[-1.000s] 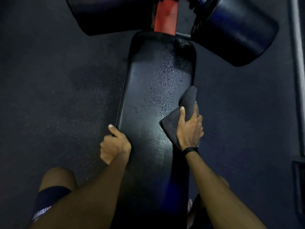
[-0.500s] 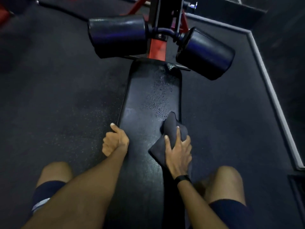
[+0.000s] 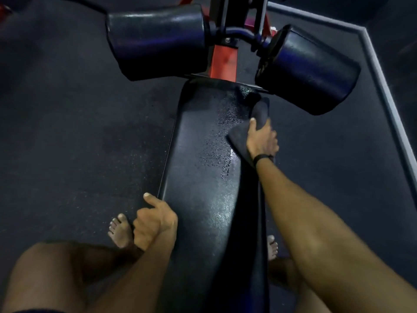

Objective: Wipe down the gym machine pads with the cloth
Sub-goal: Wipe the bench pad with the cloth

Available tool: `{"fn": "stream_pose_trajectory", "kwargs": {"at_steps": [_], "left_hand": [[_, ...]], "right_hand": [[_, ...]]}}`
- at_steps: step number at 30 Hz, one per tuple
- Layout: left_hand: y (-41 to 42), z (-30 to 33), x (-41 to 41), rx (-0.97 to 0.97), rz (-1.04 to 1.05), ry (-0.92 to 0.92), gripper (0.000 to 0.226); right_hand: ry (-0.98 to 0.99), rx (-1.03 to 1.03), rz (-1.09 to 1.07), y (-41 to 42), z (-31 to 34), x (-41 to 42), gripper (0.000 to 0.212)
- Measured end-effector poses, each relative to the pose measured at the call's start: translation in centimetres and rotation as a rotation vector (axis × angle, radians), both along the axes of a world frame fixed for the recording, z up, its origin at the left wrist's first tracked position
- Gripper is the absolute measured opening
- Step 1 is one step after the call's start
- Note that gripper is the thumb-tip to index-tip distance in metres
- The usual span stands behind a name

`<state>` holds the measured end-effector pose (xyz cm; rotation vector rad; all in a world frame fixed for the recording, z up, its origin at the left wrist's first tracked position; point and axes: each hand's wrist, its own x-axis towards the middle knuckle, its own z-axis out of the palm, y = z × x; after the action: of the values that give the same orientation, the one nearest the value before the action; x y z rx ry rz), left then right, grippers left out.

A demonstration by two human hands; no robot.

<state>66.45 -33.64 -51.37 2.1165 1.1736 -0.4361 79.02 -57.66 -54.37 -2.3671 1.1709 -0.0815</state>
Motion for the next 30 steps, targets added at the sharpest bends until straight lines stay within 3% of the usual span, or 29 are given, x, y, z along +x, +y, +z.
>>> {"fn": "stream_pose_trajectory", "kwargs": {"at_steps": [4,9,12,16,20,23,26,30], "left_hand": [[0.1,0.5,-0.1,-0.006,-0.04,0.012,0.068],[0.5,-1.2,-0.4,0.002,0.026,-0.006,0.074],[0.5,-1.8,-0.3,0.025,0.024,-0.015,0.073],[0.5,-2.3,0.0,0.053,0.011,-0.002,0.07],[0.6,-2.5,-0.1,0.069,-0.026,0.032,0.071],[0.7,-2.3,0.0,0.062,-0.006,0.036,0.07],[0.7,-2.0,-0.1,0.045,0.008,0.029,0.07],[0.7,-1.8,-0.2,0.03,0.006,-0.001,0.067]], "right_hand": [[-0.043,-0.007,0.105,0.3,-0.1,-1.1,0.063],[0.027,-0.317,0.5,6.3,-0.7,-14.5,0.06],[0.039,-0.339,0.66,9.8,-0.7,-20.9,0.061],[0.069,-0.391,0.714,8.9,-0.6,-15.2,0.064],[0.123,-0.318,0.553,6.7,-1.2,-0.9,0.066],[0.139,-0.253,0.502,6.0,-1.1,4.7,0.066],[0.074,-0.279,0.585,6.5,-0.9,1.4,0.063],[0.009,-0.277,0.765,10.4,-0.5,-12.3,0.061]]}}
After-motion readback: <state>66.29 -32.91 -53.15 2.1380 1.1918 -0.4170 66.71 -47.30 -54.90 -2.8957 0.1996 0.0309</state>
